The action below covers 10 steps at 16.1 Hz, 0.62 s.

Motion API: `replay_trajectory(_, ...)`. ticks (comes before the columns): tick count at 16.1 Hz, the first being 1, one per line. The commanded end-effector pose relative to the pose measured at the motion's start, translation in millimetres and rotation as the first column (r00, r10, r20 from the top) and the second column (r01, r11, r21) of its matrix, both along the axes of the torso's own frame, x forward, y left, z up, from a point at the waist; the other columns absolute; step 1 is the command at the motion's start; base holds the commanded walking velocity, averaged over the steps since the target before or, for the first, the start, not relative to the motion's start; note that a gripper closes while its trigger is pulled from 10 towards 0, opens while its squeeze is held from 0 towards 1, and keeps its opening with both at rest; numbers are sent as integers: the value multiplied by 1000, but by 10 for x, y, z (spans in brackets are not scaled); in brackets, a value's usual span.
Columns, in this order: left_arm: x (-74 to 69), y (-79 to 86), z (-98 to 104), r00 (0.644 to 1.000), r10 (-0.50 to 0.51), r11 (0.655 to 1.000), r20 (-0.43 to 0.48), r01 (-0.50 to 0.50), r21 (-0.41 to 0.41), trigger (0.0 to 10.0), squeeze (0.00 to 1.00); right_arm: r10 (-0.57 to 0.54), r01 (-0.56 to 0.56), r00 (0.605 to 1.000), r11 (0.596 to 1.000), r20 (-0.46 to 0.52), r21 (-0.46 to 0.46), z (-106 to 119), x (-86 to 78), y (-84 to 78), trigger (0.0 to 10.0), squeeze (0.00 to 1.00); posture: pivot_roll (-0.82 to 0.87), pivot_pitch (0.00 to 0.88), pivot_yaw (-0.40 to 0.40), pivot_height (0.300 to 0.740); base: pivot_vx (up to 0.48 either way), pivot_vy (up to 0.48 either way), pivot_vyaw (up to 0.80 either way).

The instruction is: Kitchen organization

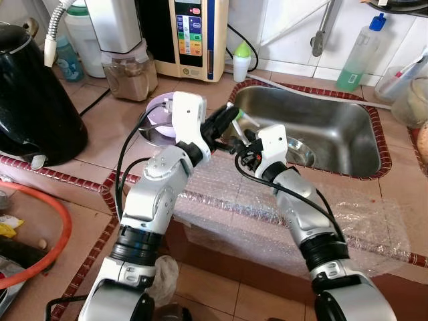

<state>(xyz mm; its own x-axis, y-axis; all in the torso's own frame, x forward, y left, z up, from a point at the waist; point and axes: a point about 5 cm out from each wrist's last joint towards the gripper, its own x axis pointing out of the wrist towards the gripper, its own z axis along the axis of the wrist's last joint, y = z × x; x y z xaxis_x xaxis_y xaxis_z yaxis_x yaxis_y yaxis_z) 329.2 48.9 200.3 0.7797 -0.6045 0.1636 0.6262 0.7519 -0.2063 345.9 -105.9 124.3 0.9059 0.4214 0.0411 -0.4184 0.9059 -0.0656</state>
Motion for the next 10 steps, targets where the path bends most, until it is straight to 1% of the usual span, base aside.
replay_trajectory(1, 8, -21, 24, 1000, -4, 1000, 4, 4, 0, 0, 0, -42, 42, 999, 999, 17, -7, -5, 19, -28, 157, 0, -9, 0, 45, 740, 0, 0, 0)
replay_trajectory(2, 4, -26, 8, 1000, -9, 1000, -5, 9, 0, 0, 0, -62, 62, 998, 998, 13, 16, 0, 31, -27, 0, 0, -9, 0, 45, 740, 0, 0, 0)
replay_trajectory(3, 0, -38, -30, 1000, -15, 1000, -19, 15, 6, 0, 0, -71, 71, 997, 997, 43, -11, 32, 50, -21, 0, 0, -8, 0, 42, 740, 0, 0, 0)
replay_trajectory(4, -1, -43, -39, 1000, -18, 1000, -22, 18, 8, 0, 0, -81, 82, 995, 996, 56, -24, 43, 59, -33, 549, 0, -7, 0, 39, 740, 0, 0, 0)
replay_trajectory(5, -3, -50, -46, 1000, -19, 1000, -23, 19, 9, 0, 0, -99, 102, 992, 994, 73, -39, 53, 72, -56, 2510, 0, -6, 0, 37, 740, 0, 0, 0)
replay_trajectory(7, -13, -60, -64, 999, -22, 1000, -29, 23, 13, 0, 0, -134, 139, 987, 989, 94, -51, 71, 101, -108, 3373, 0, -4, 0, 36, 740, 0, 0, 0)
replay_trajectory(8, -24, -68, -66, 999, -29, 999, -31, 30, 13, 0, 0, -137, 141, 987, 989, 82, -40, 61, 112, -117, 3882, 0, -4, 0, 35, 740, 0, 0, 0)
replay_trajectory(9, -31, -77, -73, 999, -37, 999, -34, 37, 13, 0, 0, -140, 144, 987, 989, 78, -37, 54, 117, -115, 3647, 0, -4, 0, 35, 740, 0, 0, 0)
replay_trajectory(10, -42, -89, -86, 998, -48, 999, -39, 49, 15, 0, 0, -143, 146, 987, 989, 77, -36, 46, 121, -103, 0, 0, -4, 0, 36, 740, 0, 0, 0)
